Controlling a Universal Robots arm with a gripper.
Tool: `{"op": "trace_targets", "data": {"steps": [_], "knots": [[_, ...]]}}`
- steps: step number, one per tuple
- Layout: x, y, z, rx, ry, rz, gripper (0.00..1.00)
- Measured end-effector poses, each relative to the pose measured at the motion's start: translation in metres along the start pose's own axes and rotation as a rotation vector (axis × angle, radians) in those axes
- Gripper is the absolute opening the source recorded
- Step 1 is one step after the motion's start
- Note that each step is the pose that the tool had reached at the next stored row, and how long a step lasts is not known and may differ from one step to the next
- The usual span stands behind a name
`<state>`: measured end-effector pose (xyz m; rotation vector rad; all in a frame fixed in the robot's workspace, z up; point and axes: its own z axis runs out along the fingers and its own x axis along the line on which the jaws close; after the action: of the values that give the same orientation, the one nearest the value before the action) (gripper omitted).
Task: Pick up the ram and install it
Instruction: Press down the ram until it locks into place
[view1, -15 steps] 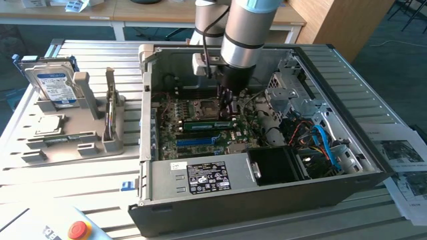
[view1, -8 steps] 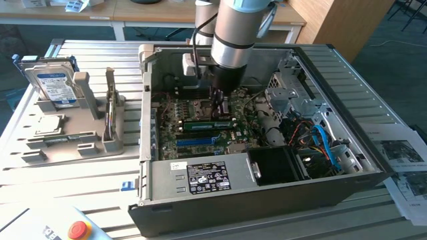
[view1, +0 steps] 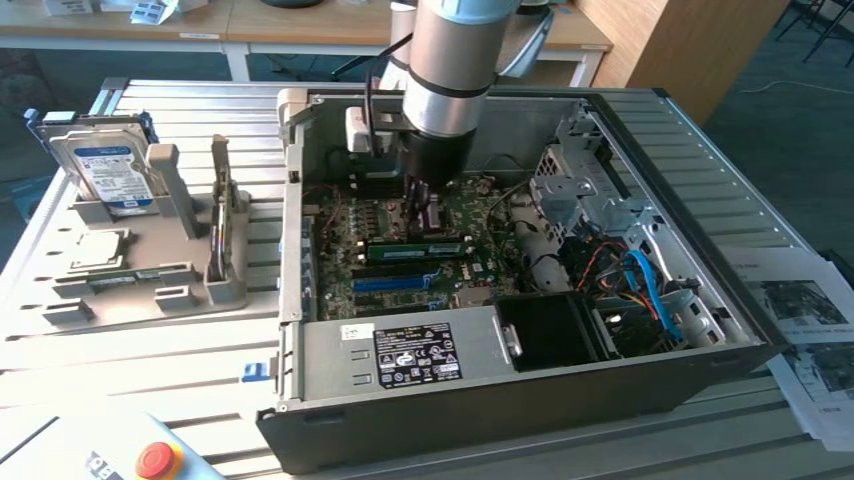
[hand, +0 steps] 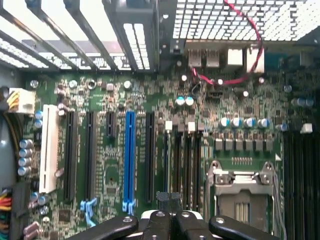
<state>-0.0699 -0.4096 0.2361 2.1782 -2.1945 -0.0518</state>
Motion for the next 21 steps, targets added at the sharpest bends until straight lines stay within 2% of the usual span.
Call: {"op": "trace_targets", "data": {"steps": [2, 21], "knots": [[0.0000, 0.0032, 0.0002, 0.0000, -0.0001, 0.000, 0.11], [0.0000, 0.0031, 0.0045, 0.0000, 0.0000, 0.000, 0.11]]}}
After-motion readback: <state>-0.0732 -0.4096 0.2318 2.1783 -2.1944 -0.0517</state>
